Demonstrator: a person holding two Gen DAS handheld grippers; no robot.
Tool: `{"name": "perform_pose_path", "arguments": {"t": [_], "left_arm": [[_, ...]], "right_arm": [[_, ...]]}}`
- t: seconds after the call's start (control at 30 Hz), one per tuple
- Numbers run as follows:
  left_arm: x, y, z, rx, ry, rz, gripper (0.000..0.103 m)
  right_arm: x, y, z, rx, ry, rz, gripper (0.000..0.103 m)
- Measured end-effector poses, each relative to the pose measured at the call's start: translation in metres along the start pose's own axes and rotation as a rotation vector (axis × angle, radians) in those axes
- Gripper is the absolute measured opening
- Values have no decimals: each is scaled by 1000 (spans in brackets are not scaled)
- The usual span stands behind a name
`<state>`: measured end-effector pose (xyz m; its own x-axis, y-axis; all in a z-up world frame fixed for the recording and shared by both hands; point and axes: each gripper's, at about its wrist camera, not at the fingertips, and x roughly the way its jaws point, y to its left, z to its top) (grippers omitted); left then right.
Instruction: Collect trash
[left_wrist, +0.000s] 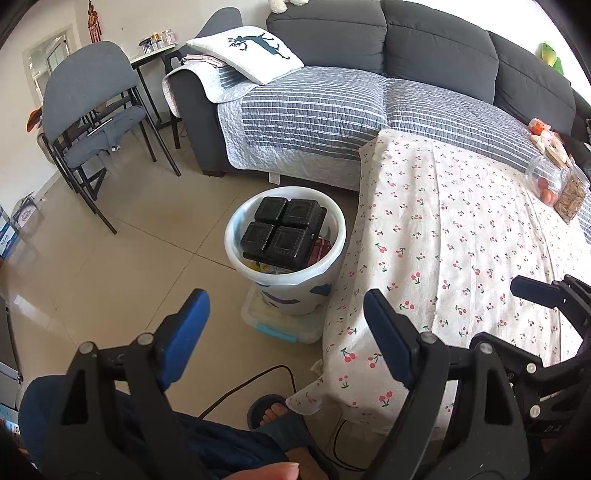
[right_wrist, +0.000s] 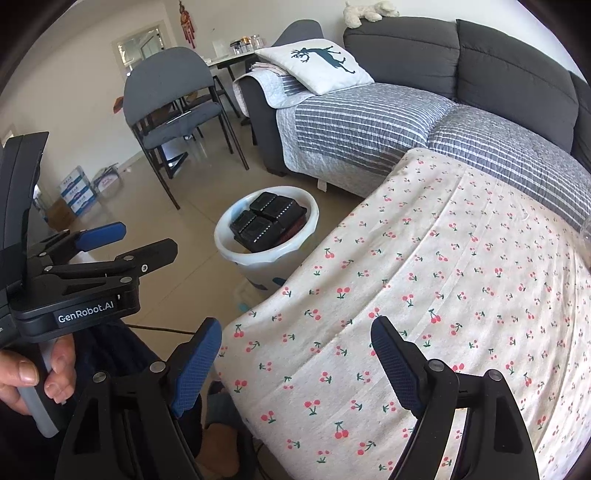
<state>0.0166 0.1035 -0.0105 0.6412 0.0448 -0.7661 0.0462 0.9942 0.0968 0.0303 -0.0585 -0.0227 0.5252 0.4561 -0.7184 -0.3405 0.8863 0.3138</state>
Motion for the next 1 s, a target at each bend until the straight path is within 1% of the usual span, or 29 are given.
{"name": "perform_pose_path", "arguments": {"t": [1.0], "left_arm": [[2,-3,1,-1,14,-32,85]], "right_arm": [[0,0,1,-11,-9,-28,85]]}}
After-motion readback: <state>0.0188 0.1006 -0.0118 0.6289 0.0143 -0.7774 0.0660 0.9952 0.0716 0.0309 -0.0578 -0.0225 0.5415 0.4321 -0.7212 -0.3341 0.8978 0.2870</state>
